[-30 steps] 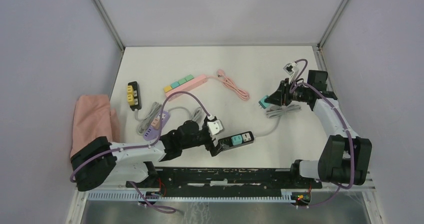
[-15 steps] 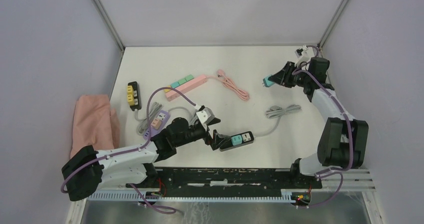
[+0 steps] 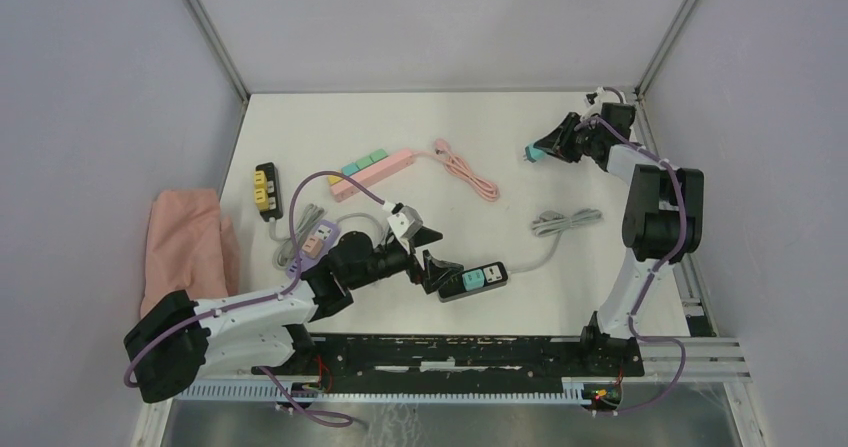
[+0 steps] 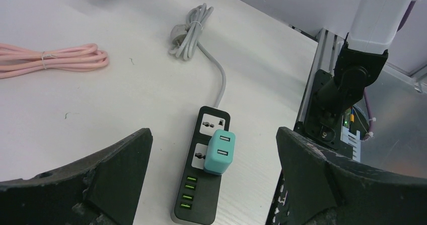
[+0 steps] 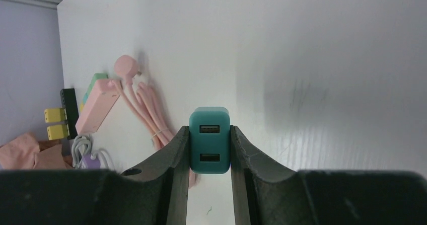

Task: Pull the plug off the socket
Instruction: Place the plug at the center of the board.

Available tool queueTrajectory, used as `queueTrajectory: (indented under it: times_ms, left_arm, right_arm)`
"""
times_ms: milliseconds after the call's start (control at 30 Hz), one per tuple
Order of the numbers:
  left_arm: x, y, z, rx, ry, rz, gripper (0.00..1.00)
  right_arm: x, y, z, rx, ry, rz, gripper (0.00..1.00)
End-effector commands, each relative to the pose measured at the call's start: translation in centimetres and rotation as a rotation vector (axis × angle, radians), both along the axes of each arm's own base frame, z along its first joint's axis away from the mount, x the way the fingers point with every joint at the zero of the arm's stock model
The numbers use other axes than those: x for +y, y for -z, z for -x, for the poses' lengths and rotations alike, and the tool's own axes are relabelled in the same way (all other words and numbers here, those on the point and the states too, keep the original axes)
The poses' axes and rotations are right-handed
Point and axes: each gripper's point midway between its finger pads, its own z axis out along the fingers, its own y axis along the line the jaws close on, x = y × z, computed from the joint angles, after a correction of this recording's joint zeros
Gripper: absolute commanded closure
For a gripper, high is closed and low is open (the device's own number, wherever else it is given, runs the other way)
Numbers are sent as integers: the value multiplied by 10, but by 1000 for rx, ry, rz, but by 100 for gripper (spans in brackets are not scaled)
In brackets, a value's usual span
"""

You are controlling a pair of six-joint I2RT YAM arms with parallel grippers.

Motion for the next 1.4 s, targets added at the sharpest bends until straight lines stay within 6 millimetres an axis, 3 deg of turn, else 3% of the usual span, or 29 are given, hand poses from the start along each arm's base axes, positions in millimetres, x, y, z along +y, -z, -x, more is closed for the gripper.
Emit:
queueTrajectory:
  times_ms: [0, 100, 267, 433, 533, 733, 867, 1100, 1367]
  left_arm:
    - [-6, -22, -1, -9, 20, 70, 1]
    - [-4, -20, -2, -3, 13, 64, 1]
    - [-3, -19, -3, 3, 13, 61, 1]
    - [-2, -18, -1, 9, 18, 61, 1]
    - [0, -21, 3, 10, 27, 72, 1]
    - [4, -24, 7, 8, 33, 86, 1]
    - [6, -22, 7, 5, 30, 84, 1]
    - [12, -17, 10, -13, 29, 90, 1]
    - [15, -12, 9, -23, 15, 83, 1]
  right_arm:
    - [-5, -5, -33, -2, 14, 7, 93]
    - [-8, 7, -40, 21, 27, 16, 90]
    - [-11, 22, -46, 64, 33, 24, 58]
    - [-11, 33, -44, 97, 24, 33, 41]
    - [-15, 31, -42, 101, 4, 70, 37]
    - [-44, 0, -38, 39, -31, 241, 31]
    - [-50, -20, -24, -25, -110, 326, 31]
    - [-23, -83, 20, -246, -314, 354, 28]
    - [19, -135, 99, -463, -577, 301, 28]
